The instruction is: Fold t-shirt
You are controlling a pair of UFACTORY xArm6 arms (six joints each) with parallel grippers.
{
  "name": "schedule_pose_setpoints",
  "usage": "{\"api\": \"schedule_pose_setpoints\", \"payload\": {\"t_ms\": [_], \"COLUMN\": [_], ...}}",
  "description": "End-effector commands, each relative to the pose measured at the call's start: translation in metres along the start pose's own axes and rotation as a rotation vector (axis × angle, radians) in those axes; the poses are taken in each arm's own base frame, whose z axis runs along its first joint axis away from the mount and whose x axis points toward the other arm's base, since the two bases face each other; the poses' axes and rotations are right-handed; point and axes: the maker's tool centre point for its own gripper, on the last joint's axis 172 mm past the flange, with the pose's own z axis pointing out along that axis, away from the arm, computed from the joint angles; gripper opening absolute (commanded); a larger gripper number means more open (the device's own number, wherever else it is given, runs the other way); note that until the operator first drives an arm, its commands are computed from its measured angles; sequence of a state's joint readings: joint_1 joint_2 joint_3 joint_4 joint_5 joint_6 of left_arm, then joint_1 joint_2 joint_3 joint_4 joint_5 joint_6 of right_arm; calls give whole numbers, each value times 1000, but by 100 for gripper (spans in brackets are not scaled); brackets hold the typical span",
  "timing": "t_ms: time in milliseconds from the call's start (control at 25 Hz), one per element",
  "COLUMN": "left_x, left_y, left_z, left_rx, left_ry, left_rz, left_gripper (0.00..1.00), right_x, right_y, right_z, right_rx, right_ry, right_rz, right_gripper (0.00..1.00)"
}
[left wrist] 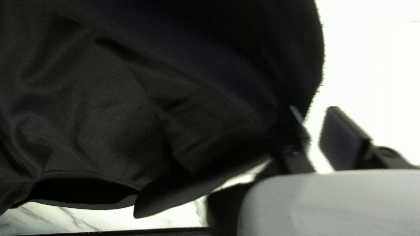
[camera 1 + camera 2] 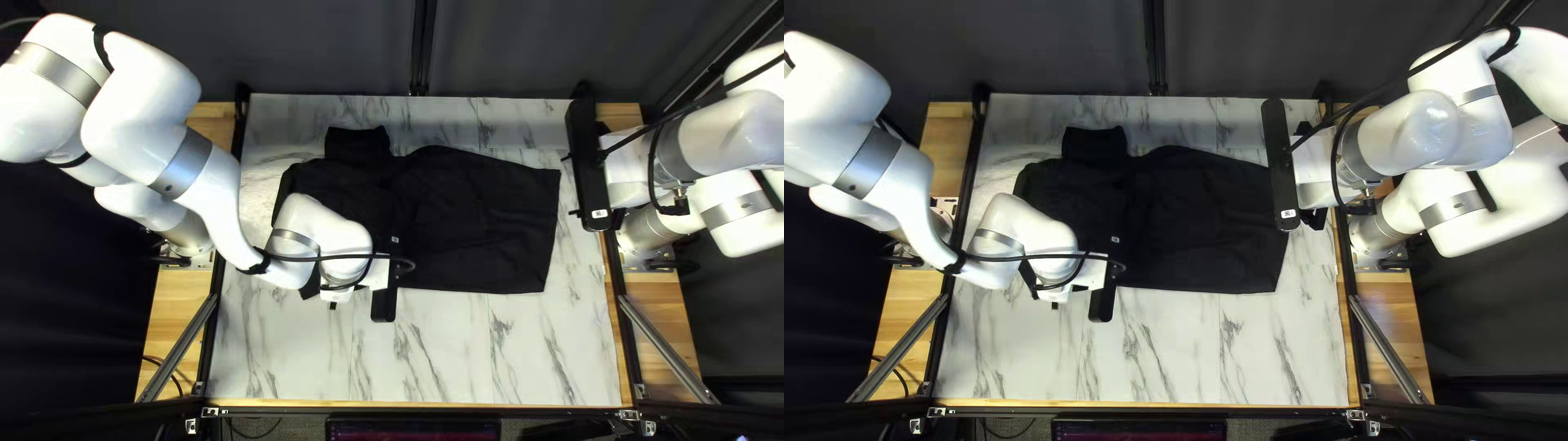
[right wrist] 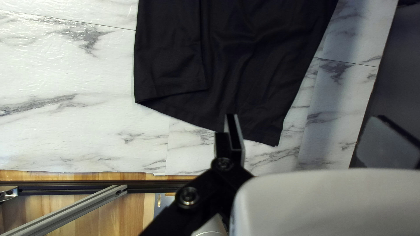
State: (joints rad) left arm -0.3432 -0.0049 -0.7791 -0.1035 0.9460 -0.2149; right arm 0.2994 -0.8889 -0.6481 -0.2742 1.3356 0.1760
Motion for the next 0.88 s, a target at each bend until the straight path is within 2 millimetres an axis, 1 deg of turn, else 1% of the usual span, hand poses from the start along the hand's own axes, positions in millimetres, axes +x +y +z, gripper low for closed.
{"api": "schedule_pose_setpoints", "payload": {"t_ms": [40,80,200,280,320,440,480,560,640,760,880], "left_x": [-4,-3,9,21,32,60,64,84,99,110,113], "left_y": [0,-1,-7,-11,-13,-15,-15,-24,-32,-39,-45], "left_z": [-15,-17,-25,-25,-23,-16,-15,-6,5,17,27], "left_rx": [4,4,14,23,27,41,45,65,80,99,116], "left_ry": [9,12,40,65,82,120,127,156,178,203,214], "left_rz": [1,0,-25,-51,-69,-104,-113,-165,-213,-275,-323], "left_gripper": [100,100,100,100,100,100,100,100,100,100,93], "right_x": [0,0,0,0,0,0,0,0,0,0,0], "right_y": [0,0,0,0,0,0,0,0,0,0,0], "right_z": [0,0,0,0,0,0,0,0,0,0,0], "right_rx": [0,0,0,0,0,0,0,0,0,0,0], "right_ry": [0,0,0,0,0,0,0,0,0,0,0], "right_rz": [0,0,0,0,0,0,0,0,0,0,0], "right_gripper": [100,100,100,100,100,100,100,100,100,100,100]}}
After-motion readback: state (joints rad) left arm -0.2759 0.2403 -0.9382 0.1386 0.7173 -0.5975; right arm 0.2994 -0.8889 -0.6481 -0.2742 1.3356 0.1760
